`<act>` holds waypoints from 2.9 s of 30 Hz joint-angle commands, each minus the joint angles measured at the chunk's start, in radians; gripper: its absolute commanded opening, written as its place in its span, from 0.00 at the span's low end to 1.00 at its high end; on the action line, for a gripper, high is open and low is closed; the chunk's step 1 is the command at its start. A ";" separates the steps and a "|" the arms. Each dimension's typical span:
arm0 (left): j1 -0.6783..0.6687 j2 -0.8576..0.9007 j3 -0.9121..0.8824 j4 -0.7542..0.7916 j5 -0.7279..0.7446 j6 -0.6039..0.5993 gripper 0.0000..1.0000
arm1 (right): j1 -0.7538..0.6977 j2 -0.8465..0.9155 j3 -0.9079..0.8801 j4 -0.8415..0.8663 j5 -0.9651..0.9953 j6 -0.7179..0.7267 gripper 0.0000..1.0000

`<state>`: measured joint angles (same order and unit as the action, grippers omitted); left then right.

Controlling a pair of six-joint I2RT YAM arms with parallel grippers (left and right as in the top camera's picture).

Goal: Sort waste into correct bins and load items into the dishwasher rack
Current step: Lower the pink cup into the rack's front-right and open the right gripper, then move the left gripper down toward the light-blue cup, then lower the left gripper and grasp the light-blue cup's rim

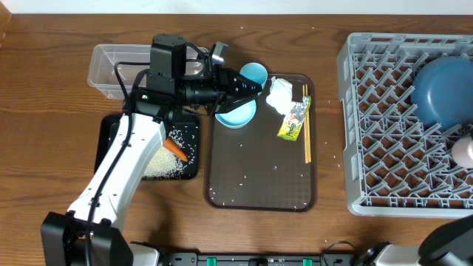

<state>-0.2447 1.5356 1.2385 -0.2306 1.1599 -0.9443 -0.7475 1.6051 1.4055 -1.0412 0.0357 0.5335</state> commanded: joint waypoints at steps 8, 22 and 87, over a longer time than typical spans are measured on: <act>0.004 0.002 0.009 -0.001 0.006 0.017 0.27 | -0.007 0.048 0.014 -0.002 -0.024 -0.012 0.84; 0.003 0.002 0.009 0.000 -0.013 0.051 0.27 | 0.061 -0.027 0.195 -0.134 -0.269 -0.123 0.99; -0.180 0.719 0.720 -0.565 -1.016 0.536 0.49 | 0.628 -0.067 -0.077 0.132 -0.402 -0.306 0.99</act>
<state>-0.4271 2.2208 1.9327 -0.7956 0.1539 -0.4011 -0.1276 1.5318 1.3338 -0.9070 -0.3668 0.2508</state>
